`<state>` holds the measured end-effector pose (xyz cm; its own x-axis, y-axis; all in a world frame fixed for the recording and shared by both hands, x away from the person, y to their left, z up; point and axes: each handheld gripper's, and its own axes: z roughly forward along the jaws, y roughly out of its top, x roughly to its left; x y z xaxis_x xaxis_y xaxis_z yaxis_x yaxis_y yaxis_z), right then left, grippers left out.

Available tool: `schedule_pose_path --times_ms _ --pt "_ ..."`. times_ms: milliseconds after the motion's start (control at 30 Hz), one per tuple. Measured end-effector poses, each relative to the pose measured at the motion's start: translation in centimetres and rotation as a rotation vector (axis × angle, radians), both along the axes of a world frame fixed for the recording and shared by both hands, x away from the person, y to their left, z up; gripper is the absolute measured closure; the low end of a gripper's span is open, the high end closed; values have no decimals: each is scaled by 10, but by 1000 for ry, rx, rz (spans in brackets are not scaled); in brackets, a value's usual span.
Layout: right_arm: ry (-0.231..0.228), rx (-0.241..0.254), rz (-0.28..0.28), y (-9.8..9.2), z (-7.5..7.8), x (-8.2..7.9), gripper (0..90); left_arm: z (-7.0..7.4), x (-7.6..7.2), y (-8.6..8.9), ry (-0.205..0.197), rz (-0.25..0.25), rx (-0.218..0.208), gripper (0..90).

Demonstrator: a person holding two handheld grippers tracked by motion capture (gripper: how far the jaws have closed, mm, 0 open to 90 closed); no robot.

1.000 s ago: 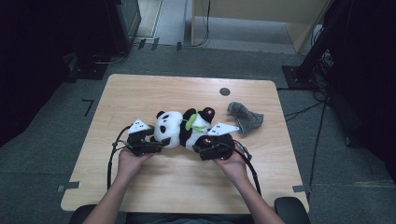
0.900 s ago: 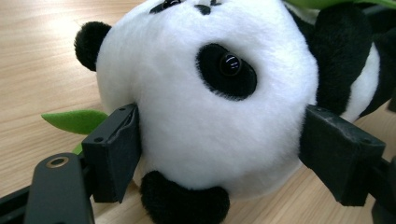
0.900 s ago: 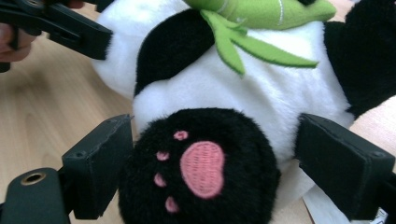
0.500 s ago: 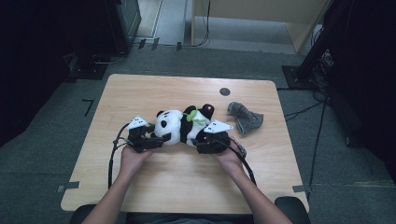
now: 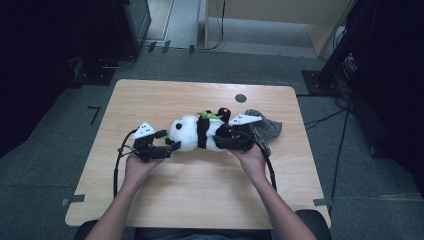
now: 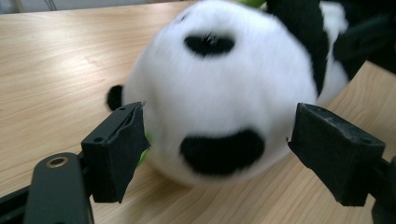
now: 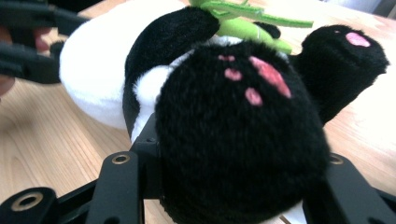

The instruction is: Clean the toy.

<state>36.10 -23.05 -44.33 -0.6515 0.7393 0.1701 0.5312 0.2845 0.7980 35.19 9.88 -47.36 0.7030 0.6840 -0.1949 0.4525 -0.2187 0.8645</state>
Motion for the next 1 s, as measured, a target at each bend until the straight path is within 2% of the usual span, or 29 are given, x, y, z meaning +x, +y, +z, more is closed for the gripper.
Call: schedule_pose_path --times_ms 133,200,267,333,367,433,500,600,667,767,833,900,933,967,1000 --pt "48 39 -4 -11 7 5 505 -2 -3 3 11 -13 -1 178" --pt "46 46 1 -13 14 4 511 -2 -6 3 8 -33 -22 178" --pt "44 50 8 -13 16 3 510 -2 -7 2 5 -48 -25 178" --pt "51 77 14 -12 21 2 511 -2 -9 -1 3 -64 -21 176" --pt "55 95 20 -11 23 1 512 -2 -9 -2 0 -79 -33 169" --pt "63 127 36 -8 26 -1 510 -1 -11 -4 -25 -69 -21 135" --pt "90 144 69 -4 28 -2 510 1 -12 -3 -41 -66 -31 107" --pt "129 160 106 3 27 -3 515 2 -12 -3 -37 -24 -38 75" --pt "130 157 111 7 25 -3 514 3 -12 -5 -38 -5 -14 77" --pt "132 167 100 9 23 -3 510 5 -14 -6 -67 23 10 150" --pt "132 174 97 9 21 -3 501 6 -16 -7 -76 41 21 235" --pt "116 155 93 10 20 -4 482 6 -16 -9 -51 52 38 314" --pt "103 137 93 11 19 -4 462 6 -15 -8 -24 47 45 362" --pt "81 111 85 12 18 -5 428 8 -14 -7 7 42 40 425" --pt "50 90 86 13 17 -6 419 9 -14 -6 17 41 38 459"
